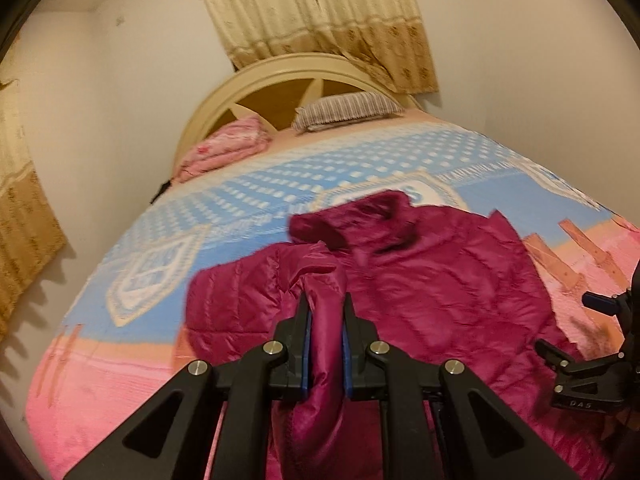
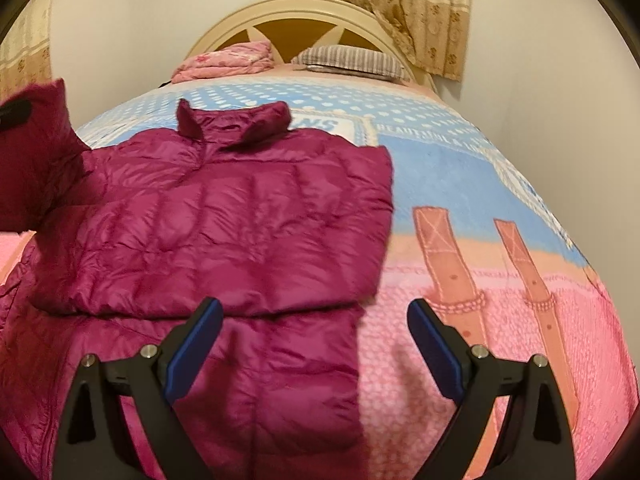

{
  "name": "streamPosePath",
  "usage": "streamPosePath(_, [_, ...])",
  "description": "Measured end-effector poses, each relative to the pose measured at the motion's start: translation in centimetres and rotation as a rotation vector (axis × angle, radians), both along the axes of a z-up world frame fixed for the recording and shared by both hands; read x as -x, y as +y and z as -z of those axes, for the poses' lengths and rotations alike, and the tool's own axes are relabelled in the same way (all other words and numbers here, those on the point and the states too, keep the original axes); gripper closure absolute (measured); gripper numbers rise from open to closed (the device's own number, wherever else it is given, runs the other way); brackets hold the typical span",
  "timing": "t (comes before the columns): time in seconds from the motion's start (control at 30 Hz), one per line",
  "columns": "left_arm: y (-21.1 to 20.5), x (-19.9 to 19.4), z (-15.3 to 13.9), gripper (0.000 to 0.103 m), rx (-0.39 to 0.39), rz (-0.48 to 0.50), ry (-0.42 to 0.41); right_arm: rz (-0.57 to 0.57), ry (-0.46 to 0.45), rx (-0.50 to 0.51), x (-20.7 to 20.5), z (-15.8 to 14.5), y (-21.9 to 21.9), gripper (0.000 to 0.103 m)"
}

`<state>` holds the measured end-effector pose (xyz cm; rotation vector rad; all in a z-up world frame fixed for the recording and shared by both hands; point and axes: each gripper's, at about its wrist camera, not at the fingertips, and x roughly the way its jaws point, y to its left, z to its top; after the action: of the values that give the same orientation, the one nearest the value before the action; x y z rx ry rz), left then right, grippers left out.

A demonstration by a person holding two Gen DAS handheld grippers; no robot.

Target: Fold large clothes

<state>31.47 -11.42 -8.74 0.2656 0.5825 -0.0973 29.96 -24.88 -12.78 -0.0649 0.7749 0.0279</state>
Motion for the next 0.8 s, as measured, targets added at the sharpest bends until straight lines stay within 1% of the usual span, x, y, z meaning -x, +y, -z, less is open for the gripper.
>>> streamPosePath(0.1, [-2.6,-0.9,1.8,0.085,0.005,0.043,0.051,0.019,0.004,-0.015,0.1,0.3,-1.0,0.008])
streamPosePath(0.13, [-3.1,-1.0,2.3,0.076,0.006,0.052,0.064,0.024,0.006,-0.019,0.2,0.4,-1.2,0.008])
streamPosePath(0.17, [-3.6,-1.2,2.9,0.059,0.004,0.052,0.073,0.027,0.008,-0.023,0.2,0.5,-1.4,0.008])
streamPosePath(0.2, [-4.0,-1.1,3.2,0.049,0.003,0.049,0.073,0.03,0.01,-0.028,0.3,0.6,-1.5,0.008])
streamPosePath(0.23, [-4.1,-0.9,3.3,0.031,0.007,0.046,0.063,0.032,0.011,-0.032,0.3,0.7,-1.7,0.008])
streamPosePath(0.27, [-4.1,-0.7,3.4,0.02,0.01,0.046,0.045,0.034,0.012,-0.036,0.4,0.8,-1.8,0.008])
streamPosePath(0.3, [-4.2,-0.3,3.3,0.018,0.009,0.053,0.025,0.035,0.015,-0.04,0.4,0.8,-1.9,0.008])
streamPosePath(0.37, [-3.8,0.5,3.2,0.017,-0.007,0.071,-0.007,0.035,0.018,-0.046,0.4,0.9,-2.1,0.008])
streamPosePath(0.43, [-2.7,0.7,3.0,0.017,-0.029,0.058,-0.028,0.035,0.016,-0.048,0.5,0.6,-2.1,0.008])
streamPosePath(0.5, [-0.9,0.5,3.0,0.016,-0.03,0.031,-0.03,0.031,0.004,-0.05,0.7,0.0,-2.0,0.008])
streamPosePath(0.57, [1.4,-0.2,3.3,0.016,-0.022,-0.019,-0.014,0.021,-0.003,-0.079,0.8,-0.8,-1.7,0.008])
streamPosePath(0.67, [5.0,-1.7,4.2,0.016,-0.007,-0.112,0.042,-0.015,-0.003,-0.154,0.6,-2.0,-0.6,0.008])
streamPosePath(0.73, [7.5,-2.3,4.8,0.016,0.024,-0.17,0.071,-0.063,0.001,-0.21,0.2,-2.8,0.8,0.008])
streamPosePath(0.8, [9.4,-2.5,5.2,0.016,0.033,-0.216,0.084,-0.115,0.023,-0.26,-0.4,-3.1,2.4,0.008])
